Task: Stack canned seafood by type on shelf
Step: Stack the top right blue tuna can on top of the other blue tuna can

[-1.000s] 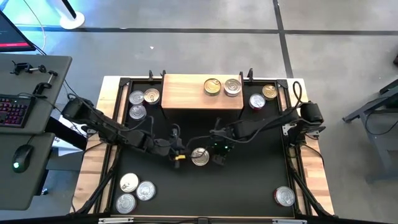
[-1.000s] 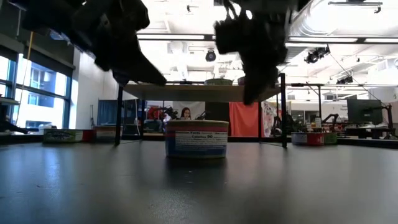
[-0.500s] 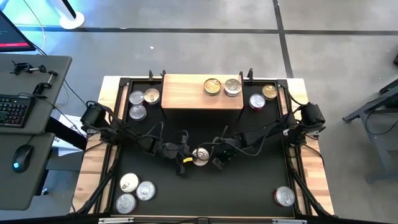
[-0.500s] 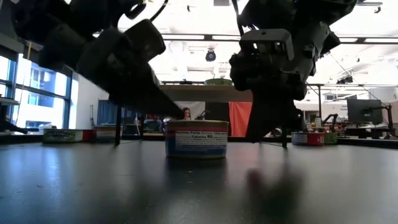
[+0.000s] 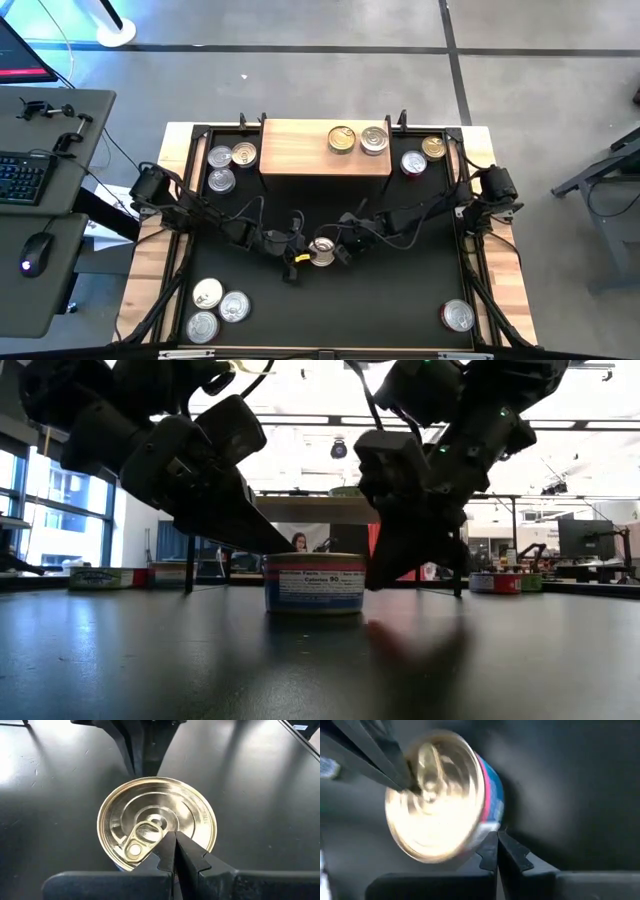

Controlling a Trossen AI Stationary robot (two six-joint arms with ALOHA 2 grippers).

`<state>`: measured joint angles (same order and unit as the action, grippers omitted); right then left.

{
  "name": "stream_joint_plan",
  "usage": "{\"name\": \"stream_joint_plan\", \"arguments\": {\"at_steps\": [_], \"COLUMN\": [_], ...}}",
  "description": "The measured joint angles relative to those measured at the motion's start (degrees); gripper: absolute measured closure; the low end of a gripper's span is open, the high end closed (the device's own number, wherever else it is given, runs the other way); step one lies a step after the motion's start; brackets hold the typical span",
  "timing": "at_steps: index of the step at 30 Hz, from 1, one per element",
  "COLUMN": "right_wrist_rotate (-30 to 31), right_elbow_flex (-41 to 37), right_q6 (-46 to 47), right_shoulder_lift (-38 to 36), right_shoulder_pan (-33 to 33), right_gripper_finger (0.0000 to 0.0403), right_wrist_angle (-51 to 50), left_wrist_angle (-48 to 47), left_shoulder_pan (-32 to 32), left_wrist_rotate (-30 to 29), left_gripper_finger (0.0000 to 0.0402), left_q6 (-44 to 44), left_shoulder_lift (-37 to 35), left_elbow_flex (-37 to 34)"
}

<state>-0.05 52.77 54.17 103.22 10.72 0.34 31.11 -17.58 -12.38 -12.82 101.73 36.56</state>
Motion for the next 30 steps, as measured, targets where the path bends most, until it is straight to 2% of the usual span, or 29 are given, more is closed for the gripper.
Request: {"name": "stream_joint_plan", "arguments": {"at_steps": [9,22,30], "right_wrist_rotate": [-1.5,-1.6,-3.4], "right_elbow_flex": [0.3,9.6,12.9], "right_q6": [4.3,-2.5,-4.6], "right_shoulder_lift": [-0.2,-1.1,-1.1], "right_shoulder_pan": [-0.2,-0.4,-0.2], "right_gripper_finger": [0.0403,0.0403,0.0403], "right_wrist_angle": [2.4,-7.3,-7.6], "left_wrist_angle": [-0.5,-1.0,-3.6], "left_shoulder_pan": [-0.1,-0.7,-0.3], "left_wrist_rotate": [0.3,1.5,-1.7], "left_gripper_finger": [0.0402,0.0402,0.0401], "left_q6": [0.0,1.5,4.5], "left_shoulder_lift": [0.0,-0.9,-2.1], "left_elbow_flex": [-0.2,-0.2,-0.3]}}
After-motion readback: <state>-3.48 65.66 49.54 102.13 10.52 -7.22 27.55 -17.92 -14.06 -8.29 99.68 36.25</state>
